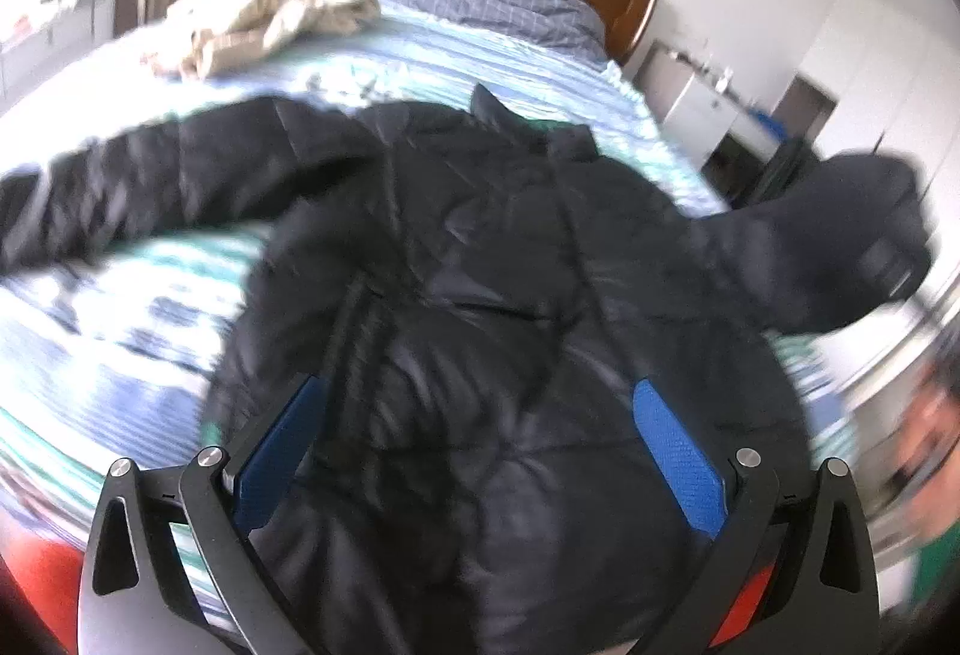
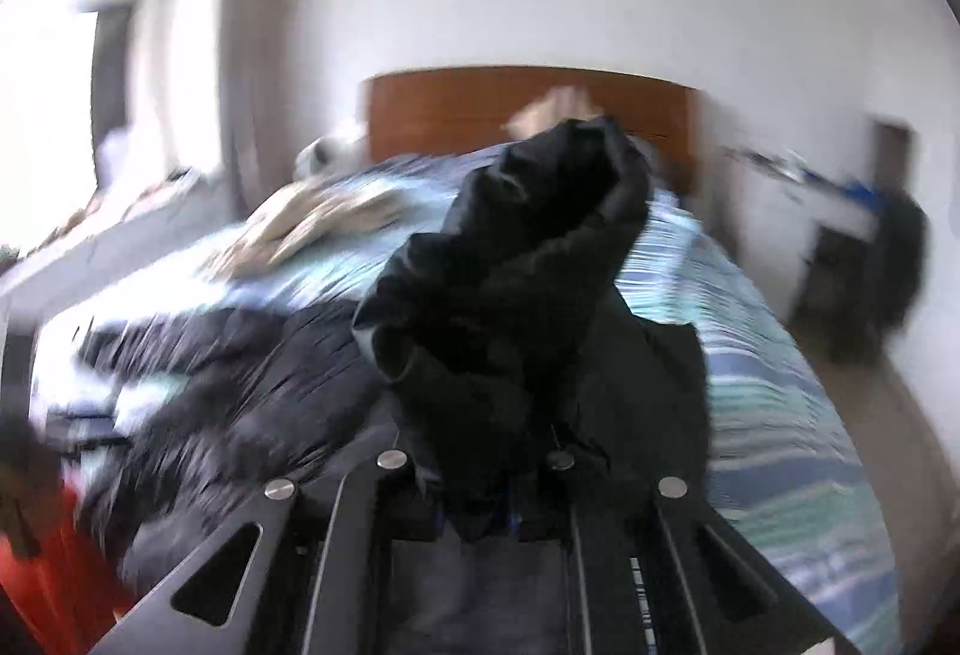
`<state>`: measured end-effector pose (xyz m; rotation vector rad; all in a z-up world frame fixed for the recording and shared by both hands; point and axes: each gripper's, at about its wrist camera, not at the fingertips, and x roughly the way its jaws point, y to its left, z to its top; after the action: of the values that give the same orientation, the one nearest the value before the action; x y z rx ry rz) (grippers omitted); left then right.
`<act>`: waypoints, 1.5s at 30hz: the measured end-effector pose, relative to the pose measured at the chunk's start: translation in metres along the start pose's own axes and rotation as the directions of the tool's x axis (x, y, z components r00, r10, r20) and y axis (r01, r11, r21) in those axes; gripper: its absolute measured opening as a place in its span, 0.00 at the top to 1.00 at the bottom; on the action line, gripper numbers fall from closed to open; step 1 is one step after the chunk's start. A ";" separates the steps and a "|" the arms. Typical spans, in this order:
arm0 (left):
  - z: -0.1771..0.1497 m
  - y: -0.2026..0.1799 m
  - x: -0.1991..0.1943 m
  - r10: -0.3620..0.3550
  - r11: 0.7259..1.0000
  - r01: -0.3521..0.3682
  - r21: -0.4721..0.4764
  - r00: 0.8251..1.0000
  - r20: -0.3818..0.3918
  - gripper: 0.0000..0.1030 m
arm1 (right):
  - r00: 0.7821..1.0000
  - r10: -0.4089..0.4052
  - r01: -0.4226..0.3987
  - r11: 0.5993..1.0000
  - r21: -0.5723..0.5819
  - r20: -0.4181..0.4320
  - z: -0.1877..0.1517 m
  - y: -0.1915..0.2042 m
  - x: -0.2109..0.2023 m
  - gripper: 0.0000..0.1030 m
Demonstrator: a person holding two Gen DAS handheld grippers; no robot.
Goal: Fold large clothes
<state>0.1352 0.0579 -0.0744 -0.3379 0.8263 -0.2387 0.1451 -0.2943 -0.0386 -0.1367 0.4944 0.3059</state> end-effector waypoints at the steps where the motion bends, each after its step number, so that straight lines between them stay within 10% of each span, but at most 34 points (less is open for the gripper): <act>1: -0.001 0.002 0.001 -0.022 0.999 0.022 -0.027 1.000 -0.009 0.01 | 0.999 0.024 -0.023 1.000 0.005 -0.034 -0.011 0.018 0.014 0.87; 4: -0.007 0.004 0.003 -0.031 0.998 0.030 -0.047 0.999 -0.020 0.01 | 0.991 0.040 -0.035 0.999 0.039 -0.129 -0.047 0.054 0.049 0.77; 7: -0.011 0.003 0.004 -0.029 0.999 0.028 -0.043 0.999 -0.030 0.01 | 0.938 0.250 -0.205 0.959 0.195 -0.239 -0.086 0.077 0.064 0.00; 12: -0.010 -0.008 0.012 -0.141 0.989 0.139 -0.043 0.988 -0.054 0.01 | 0.938 0.304 -0.276 0.945 0.174 -0.164 -0.102 0.086 0.027 0.00; 16: -0.007 -0.038 0.046 -0.305 0.952 0.300 -0.051 0.941 -0.150 0.01 | 0.959 0.256 -0.236 0.959 0.159 -0.124 -0.107 0.070 -0.009 0.00; 19: -0.011 -0.073 0.074 -0.301 0.950 0.312 0.010 0.924 -0.236 0.11 | 0.969 0.208 -0.184 0.968 0.172 -0.135 -0.119 0.058 -0.034 0.00; 23: -0.015 -0.112 0.094 -0.196 0.962 0.240 0.132 0.940 -0.278 0.81 | 0.973 0.187 -0.148 0.955 0.255 -0.134 -0.130 0.036 -0.057 0.00; 33: 0.090 -0.081 0.079 -0.079 0.969 0.096 0.229 0.993 -0.083 0.88 | 0.990 0.106 -0.066 0.933 0.355 -0.094 -0.108 -0.045 -0.066 0.00; 36: 0.121 -0.050 0.107 0.035 0.966 -0.019 0.257 0.998 -0.058 0.88 | 0.991 0.084 -0.045 0.943 0.331 -0.106 -0.077 -0.067 -0.038 0.19; 40: 0.135 -0.011 0.154 0.153 0.961 -0.136 0.239 0.987 -0.051 0.87 | 0.974 0.121 -0.052 0.941 0.335 -0.191 -0.042 -0.097 0.032 0.84; 45: 0.126 0.024 0.178 0.155 0.977 -0.146 0.156 0.987 -0.046 0.83 | 0.955 0.128 -0.002 0.905 0.426 -0.266 -0.009 -0.145 0.123 0.87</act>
<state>0.3487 0.0450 -0.1249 -0.1246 0.8811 -0.1698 0.2904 -0.4018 -0.0982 0.2637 0.8470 0.2391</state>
